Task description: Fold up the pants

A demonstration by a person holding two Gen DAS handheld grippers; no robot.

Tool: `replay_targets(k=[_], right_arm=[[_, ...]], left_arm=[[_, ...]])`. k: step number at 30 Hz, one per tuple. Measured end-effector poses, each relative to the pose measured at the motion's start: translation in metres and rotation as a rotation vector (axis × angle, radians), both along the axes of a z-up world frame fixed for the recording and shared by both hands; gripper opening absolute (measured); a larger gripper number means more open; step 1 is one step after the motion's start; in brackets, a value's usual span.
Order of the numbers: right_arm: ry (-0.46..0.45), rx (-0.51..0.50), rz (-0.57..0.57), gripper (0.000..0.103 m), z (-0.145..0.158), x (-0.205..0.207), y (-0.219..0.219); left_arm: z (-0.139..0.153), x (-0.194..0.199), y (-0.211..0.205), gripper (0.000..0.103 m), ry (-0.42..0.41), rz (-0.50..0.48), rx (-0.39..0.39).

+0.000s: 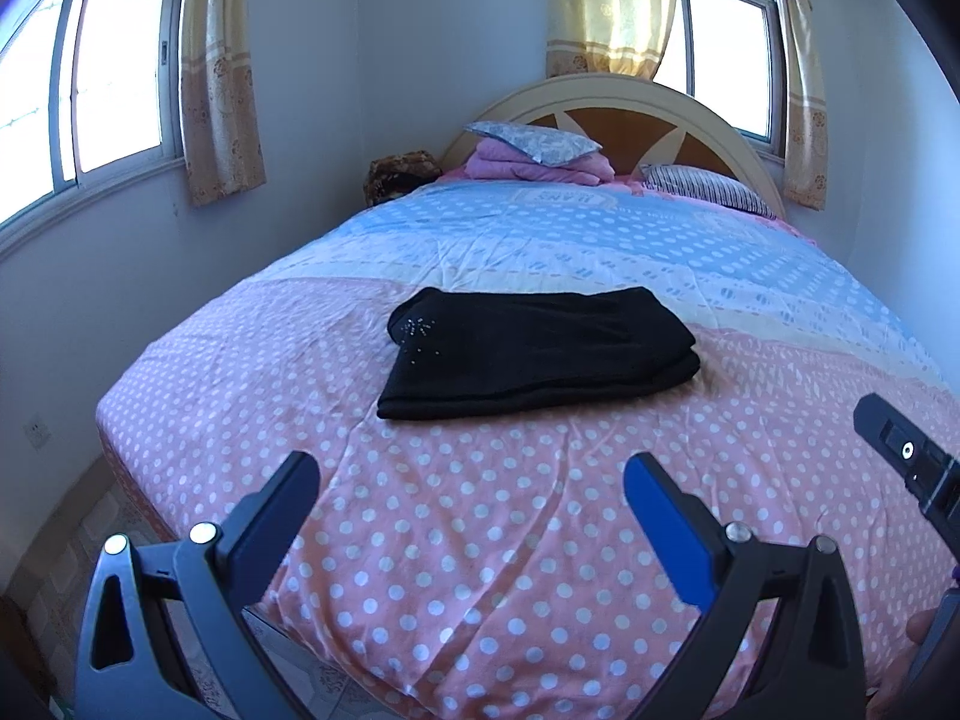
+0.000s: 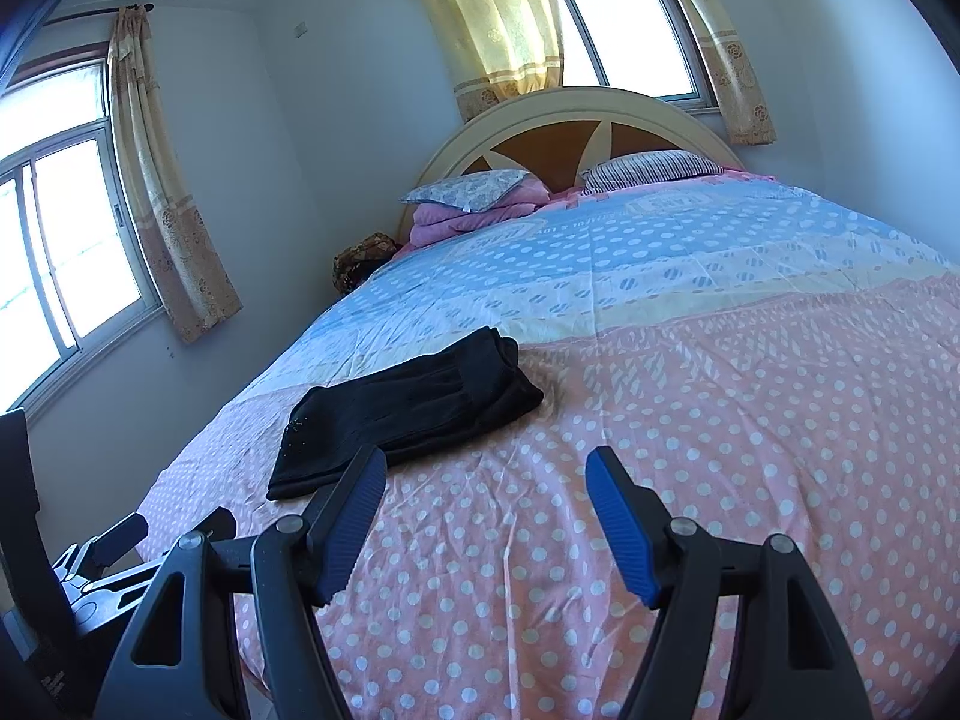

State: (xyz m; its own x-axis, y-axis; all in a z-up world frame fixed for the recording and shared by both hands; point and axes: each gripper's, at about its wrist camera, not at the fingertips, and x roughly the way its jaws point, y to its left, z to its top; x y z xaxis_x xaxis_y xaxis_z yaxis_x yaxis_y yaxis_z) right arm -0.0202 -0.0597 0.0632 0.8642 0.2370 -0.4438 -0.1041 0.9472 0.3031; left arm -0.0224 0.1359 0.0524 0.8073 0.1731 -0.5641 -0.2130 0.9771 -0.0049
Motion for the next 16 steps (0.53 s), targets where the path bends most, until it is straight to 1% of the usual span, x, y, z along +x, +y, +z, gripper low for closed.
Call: replay_targets(k=[7,10,13,16], right_arm=[[0.007,0.0,0.001,0.071,-0.0007,0.0002,0.0004],[0.008,0.0,0.004,0.071,-0.0011,0.0001,0.0004],[0.013,0.003,0.004,0.071,-0.0021,0.0002,-0.0003],[0.018,0.006,0.0,0.071,-0.0037,0.0007,-0.0013]], left_arm=[[0.0034,-0.001,-0.0028,0.103,-0.009,-0.06,-0.037],[0.0031,-0.0013,-0.0056,0.103,-0.02,-0.039,0.0],[0.0013,0.0006,-0.0052,0.103,-0.008,-0.025,0.019],[0.0019,-0.0002,-0.006,0.103,-0.02,-0.005,0.049]])
